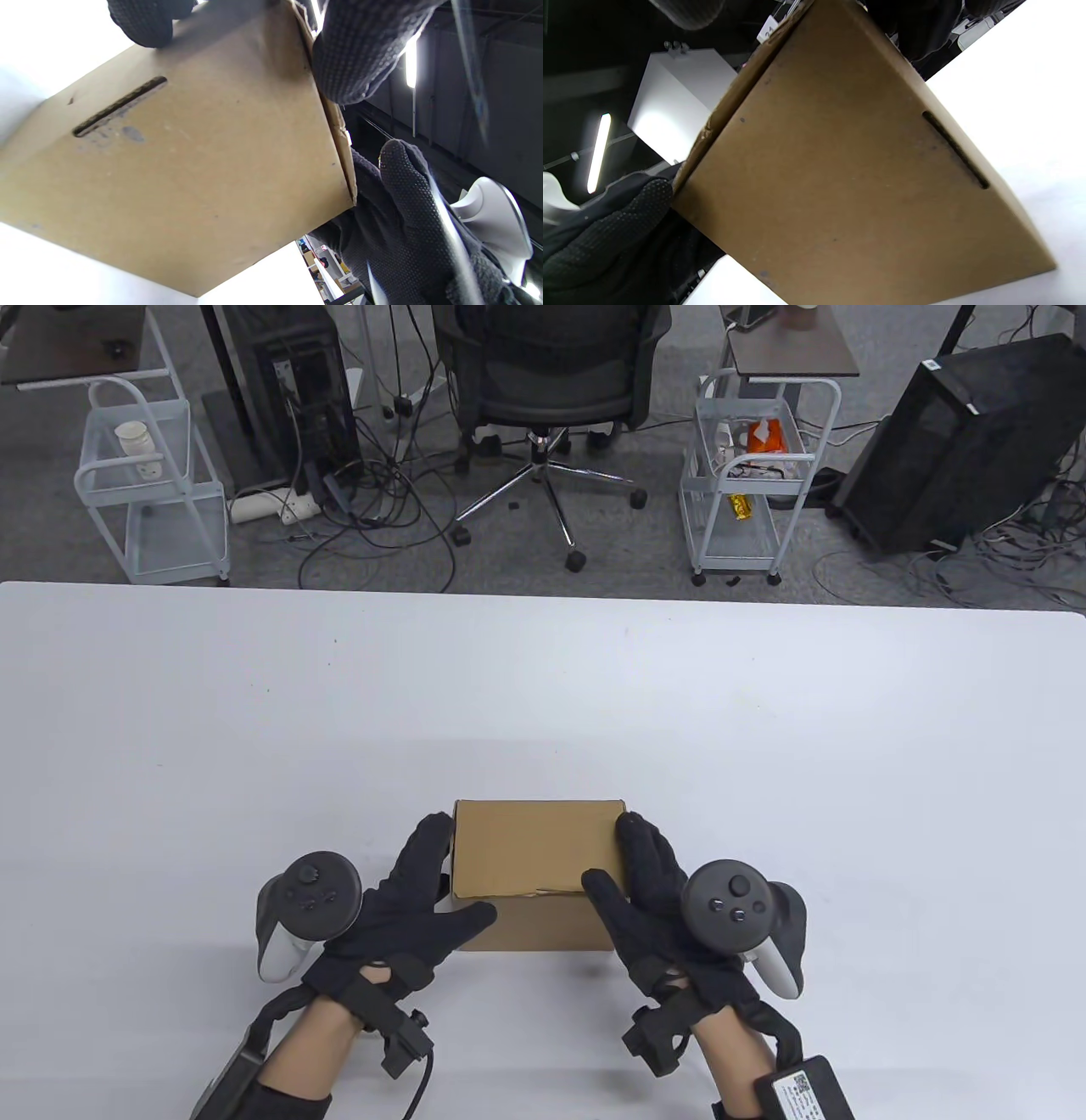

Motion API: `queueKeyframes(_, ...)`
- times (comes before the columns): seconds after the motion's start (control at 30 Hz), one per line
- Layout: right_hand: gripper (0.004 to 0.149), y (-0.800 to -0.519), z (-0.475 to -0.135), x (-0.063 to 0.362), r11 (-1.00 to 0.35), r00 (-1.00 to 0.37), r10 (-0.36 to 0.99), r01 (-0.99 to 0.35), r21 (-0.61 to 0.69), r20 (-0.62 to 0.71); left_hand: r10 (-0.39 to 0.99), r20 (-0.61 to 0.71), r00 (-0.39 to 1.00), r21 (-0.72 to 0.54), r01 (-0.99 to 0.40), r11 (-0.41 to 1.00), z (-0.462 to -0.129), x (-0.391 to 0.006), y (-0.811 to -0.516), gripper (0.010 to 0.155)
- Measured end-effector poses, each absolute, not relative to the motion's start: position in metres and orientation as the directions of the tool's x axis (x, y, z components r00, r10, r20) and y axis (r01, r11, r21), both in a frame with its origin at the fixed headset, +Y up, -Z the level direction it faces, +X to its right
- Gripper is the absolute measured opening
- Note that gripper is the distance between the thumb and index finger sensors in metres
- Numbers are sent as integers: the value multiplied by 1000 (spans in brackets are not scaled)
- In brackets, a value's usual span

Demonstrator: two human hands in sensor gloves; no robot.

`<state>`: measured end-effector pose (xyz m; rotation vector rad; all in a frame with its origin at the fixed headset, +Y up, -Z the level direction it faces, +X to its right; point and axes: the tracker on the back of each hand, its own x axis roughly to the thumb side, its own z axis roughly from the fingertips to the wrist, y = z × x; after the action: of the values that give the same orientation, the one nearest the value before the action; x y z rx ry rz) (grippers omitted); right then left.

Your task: Open four flaps of mailer box and unpack office supplies

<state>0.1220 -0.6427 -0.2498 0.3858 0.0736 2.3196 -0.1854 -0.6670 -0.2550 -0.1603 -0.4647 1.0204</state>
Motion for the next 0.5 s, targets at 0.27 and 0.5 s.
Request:
queueKeyframes(0.27,97,-606,-259,98,-969,-892,243,-210,128,381,845,289,450,-342,-776,530,-256,-186,-670,95)
queueKeyframes(0.5,95,-606,-282,78,-977,-836,194,-117,178,513,848,286,445,-347,-777,525,-256,-186,-671,95)
